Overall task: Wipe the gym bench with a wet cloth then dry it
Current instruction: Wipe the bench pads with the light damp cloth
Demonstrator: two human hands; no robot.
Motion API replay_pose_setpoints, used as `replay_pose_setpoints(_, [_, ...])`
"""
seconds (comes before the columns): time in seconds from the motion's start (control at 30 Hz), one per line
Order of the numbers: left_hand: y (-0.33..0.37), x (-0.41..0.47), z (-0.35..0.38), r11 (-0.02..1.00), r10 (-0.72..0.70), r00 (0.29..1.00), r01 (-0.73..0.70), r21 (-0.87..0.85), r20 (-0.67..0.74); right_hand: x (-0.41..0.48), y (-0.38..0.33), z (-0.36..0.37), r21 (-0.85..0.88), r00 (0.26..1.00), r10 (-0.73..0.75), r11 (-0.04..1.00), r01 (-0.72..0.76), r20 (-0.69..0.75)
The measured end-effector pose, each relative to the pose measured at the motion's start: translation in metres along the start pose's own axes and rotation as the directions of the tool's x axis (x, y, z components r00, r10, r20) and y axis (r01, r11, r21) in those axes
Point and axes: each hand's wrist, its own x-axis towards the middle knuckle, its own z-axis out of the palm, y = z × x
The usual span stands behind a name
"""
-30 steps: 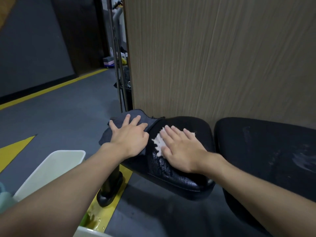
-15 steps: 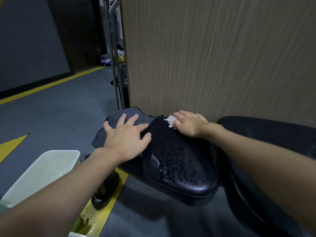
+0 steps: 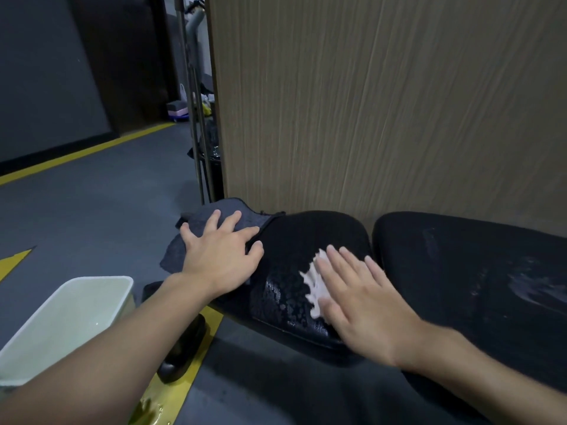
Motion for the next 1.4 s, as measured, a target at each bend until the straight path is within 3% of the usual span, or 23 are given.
replay_pose_setpoints(0.13, [0.001,-0.001,-0.001,1.000,-0.005,1.000,0.005,-0.012,-0.026,0.003,0.006,-0.002,0.006,1.000,-0.009,1.000,0.009,0.010])
replay_pose_setpoints(0.3, [0.000,0.001,-0.001,0.998,-0.040,0.998,0.038,-0.041,-0.046,0.116,0.065,0.001,0.158,0.975,0.211,0.963,-0.218,0.063])
replay_pose_setpoints(0.47, [-0.004,0.005,0.002,0.995,-0.080,0.994,0.075,-0.064,-0.074,0.169,0.067,0.000,0.156,0.926,0.346,0.917,-0.368,0.150])
replay_pose_setpoints(0.57, [-0.004,0.005,0.003,0.994,-0.084,0.993,0.077,-0.072,-0.088,0.176,0.032,-0.008,0.099,0.950,0.276,0.952,-0.291,0.144])
replay_pose_setpoints(0.8, [-0.005,0.003,0.005,0.992,-0.102,0.989,0.093,-0.085,-0.108,0.167,-0.043,-0.005,0.083,0.994,-0.058,0.995,0.050,0.093])
replay_pose_setpoints(0.9, [-0.006,0.003,0.004,0.992,-0.093,0.991,0.084,-0.097,-0.097,0.153,-0.006,-0.007,0.088,0.995,-0.035,0.996,0.027,0.092])
replay_pose_setpoints(1.03, [-0.005,0.002,0.003,0.993,-0.083,0.992,0.074,-0.095,-0.095,0.129,0.065,-0.006,0.122,0.980,0.168,0.976,-0.181,0.109])
replay_pose_setpoints(1.17, [-0.005,0.002,0.004,0.994,-0.076,0.993,0.069,-0.087,-0.085,0.120,0.068,-0.004,0.164,0.936,0.326,0.924,-0.346,0.135])
replay_pose_setpoints(1.23, [-0.005,0.003,0.004,0.994,-0.072,0.994,0.065,-0.090,-0.081,0.121,0.041,-0.007,0.097,0.947,0.298,0.946,-0.310,0.117])
replay_pose_setpoints(1.4, [-0.005,0.004,-0.001,0.977,-0.096,0.994,0.085,-0.193,-0.049,0.105,-0.049,-0.007,0.049,0.997,-0.022,0.999,0.018,0.074])
